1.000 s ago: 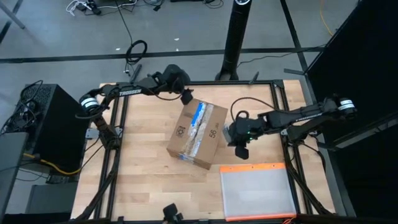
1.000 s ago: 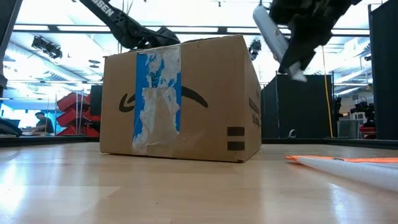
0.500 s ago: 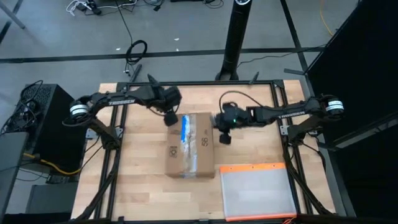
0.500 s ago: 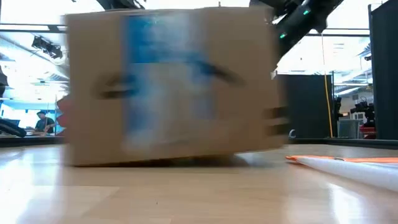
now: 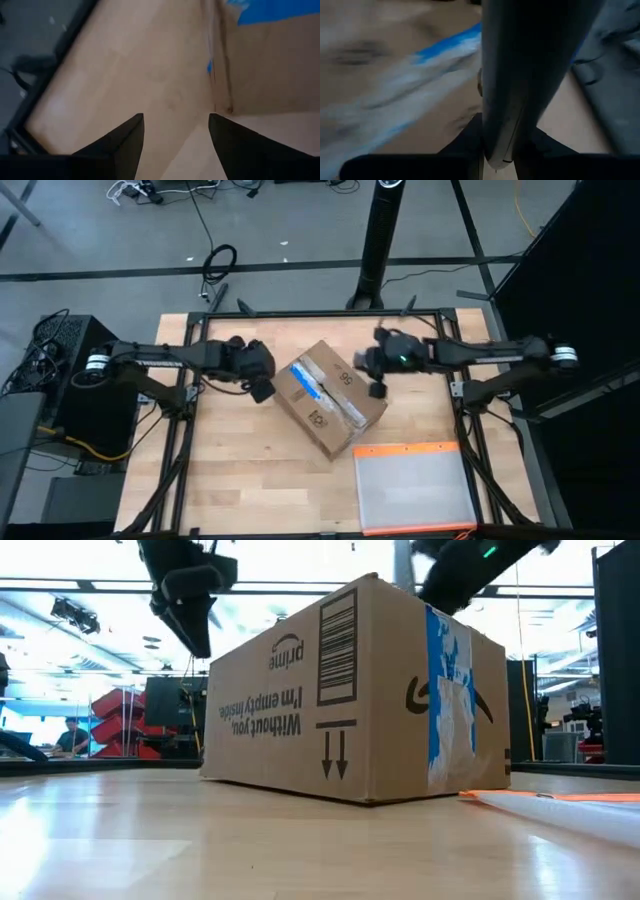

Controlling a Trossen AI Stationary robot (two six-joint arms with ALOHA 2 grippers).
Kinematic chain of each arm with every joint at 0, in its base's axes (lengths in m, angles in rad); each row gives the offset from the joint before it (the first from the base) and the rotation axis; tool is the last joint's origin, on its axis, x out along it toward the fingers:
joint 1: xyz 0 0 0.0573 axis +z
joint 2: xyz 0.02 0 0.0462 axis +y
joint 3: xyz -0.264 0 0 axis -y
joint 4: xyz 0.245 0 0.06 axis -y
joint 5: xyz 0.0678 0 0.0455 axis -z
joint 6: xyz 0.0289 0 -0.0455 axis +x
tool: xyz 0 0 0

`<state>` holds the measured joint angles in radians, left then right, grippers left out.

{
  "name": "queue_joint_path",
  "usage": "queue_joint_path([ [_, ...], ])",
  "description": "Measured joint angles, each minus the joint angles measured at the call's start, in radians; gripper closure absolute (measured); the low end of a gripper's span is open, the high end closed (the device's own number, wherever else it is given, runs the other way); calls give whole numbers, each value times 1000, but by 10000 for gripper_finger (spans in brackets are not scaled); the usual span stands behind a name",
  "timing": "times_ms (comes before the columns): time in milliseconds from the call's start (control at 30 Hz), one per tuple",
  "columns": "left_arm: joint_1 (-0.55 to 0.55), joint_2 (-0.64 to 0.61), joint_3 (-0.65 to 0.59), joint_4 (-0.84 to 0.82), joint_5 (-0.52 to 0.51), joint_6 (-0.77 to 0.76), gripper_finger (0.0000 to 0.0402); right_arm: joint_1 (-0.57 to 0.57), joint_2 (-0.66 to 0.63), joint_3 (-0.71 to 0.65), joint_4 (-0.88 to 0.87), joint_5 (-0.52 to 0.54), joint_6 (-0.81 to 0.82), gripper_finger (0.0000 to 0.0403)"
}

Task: Unpack boxes
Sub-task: Open the cardboard box using the cutter

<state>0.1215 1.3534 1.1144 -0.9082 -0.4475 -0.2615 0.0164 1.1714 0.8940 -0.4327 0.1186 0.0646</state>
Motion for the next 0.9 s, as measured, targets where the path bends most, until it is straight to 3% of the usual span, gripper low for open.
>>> queue_joint_path([
  [167,-47,-28,-20,91,-65,13,188,113,-109,-5,-189,-37,116,360],
  [267,27,-14,-37,151,-28,101,188,213,-110,-31,-232,-57,271,360],
  [467,127,-4,-40,80,-4,148,188,292,-63,-115,-178,63,406,360],
  [667,112,-5,-40,59,240,162,188,177,-13,-148,-55,281,272,360],
  [900,-8,-6,-33,-41,326,-4,188,-47,-43,-147,112,252,17,360],
])
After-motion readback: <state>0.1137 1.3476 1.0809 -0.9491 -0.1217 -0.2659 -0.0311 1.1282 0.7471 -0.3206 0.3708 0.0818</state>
